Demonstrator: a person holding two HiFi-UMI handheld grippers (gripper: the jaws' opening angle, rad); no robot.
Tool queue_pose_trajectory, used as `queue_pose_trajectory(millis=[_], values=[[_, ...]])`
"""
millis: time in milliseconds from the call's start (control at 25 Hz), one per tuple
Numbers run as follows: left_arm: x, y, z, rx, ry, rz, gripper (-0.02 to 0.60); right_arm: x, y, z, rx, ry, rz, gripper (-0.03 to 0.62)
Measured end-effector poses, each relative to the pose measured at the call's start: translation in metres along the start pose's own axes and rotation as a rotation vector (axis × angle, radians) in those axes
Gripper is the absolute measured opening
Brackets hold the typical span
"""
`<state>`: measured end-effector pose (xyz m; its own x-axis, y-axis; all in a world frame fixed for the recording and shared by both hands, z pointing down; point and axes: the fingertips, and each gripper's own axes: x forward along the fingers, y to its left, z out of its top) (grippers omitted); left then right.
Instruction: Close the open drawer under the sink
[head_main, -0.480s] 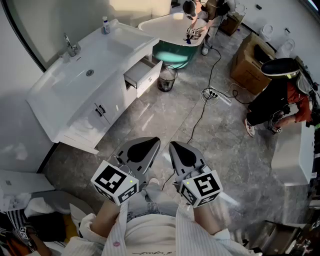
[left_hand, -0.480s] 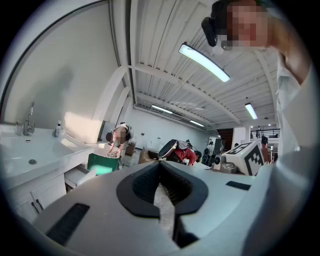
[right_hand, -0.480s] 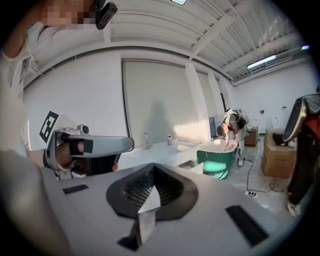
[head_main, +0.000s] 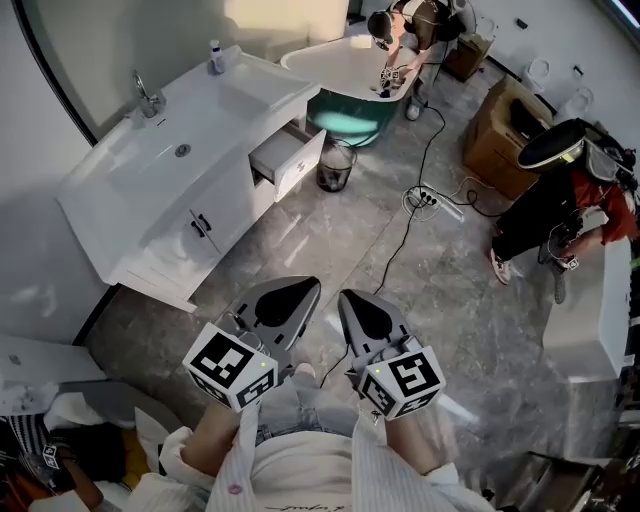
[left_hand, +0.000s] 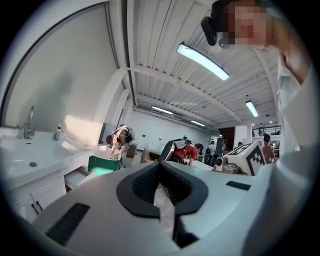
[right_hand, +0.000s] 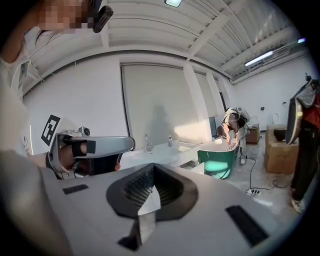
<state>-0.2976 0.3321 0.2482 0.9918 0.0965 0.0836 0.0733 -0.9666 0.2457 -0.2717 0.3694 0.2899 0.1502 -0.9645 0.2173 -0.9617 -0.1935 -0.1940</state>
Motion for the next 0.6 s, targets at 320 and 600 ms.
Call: queue_pose_trajectory(millis=[320, 600], values=[[0.013, -0.006, -0.001, 0.011, 0.0, 0.002, 0.015, -0.009, -0.011, -0.003, 0.004, -0.002, 0.001, 0.009], [0.033, 0.015, -0.002, 0.011, 0.002, 0.002, 0.017, 0.015, -0.027, -0.001, 0.001, 0.002, 0.013, 0.009]])
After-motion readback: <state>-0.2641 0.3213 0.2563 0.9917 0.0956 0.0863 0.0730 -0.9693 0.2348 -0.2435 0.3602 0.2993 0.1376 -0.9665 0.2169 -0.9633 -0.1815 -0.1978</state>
